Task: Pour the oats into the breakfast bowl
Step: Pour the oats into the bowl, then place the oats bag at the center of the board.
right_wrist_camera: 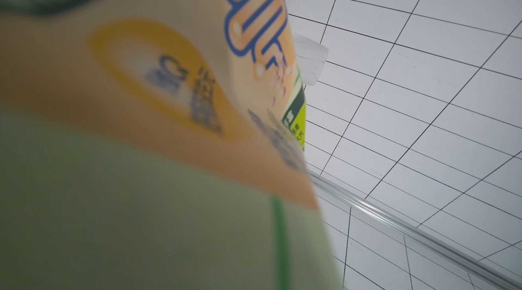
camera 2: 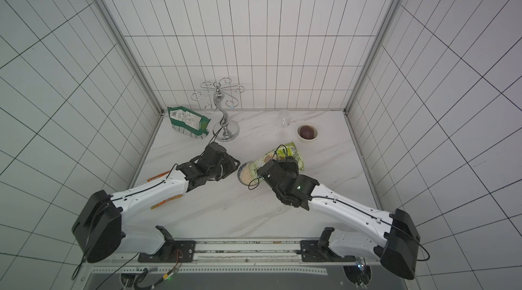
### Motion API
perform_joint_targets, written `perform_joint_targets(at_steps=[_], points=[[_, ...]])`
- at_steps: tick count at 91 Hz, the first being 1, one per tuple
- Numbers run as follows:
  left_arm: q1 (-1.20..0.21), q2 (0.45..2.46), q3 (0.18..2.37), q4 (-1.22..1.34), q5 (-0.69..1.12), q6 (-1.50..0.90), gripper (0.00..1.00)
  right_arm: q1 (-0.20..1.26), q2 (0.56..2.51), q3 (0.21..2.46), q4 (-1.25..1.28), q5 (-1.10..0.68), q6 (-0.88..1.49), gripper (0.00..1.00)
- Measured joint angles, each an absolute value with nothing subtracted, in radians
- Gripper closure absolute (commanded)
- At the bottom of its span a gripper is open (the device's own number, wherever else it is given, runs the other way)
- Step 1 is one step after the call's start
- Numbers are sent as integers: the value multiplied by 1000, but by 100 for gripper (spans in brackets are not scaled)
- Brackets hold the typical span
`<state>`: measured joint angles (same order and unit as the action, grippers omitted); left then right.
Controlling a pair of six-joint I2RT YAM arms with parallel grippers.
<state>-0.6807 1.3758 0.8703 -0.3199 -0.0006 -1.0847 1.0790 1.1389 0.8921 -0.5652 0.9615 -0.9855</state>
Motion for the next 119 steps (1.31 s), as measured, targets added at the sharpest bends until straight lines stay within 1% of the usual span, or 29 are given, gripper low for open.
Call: perform_joint_targets(at_steps=[28, 59, 87, 101, 119], points=[[-654, 1370, 871, -340, -3, -1082, 59, 1071, 1102, 892, -640, 880, -838, 100], [-624, 1332, 871, -360, -3, -1074, 59, 987, 1024, 892, -695, 730, -666, 100], [-614, 1327, 871, -361, -4, -1074, 59, 945, 944, 855, -698, 604, -544, 100], [-612, 1326, 871, -361, -2, -1074, 59, 891, 886, 832, -684, 525, -459, 100], [-613, 1323, 860, -355, 15, -1074, 60, 774, 798, 781, -608, 383, -296, 100]])
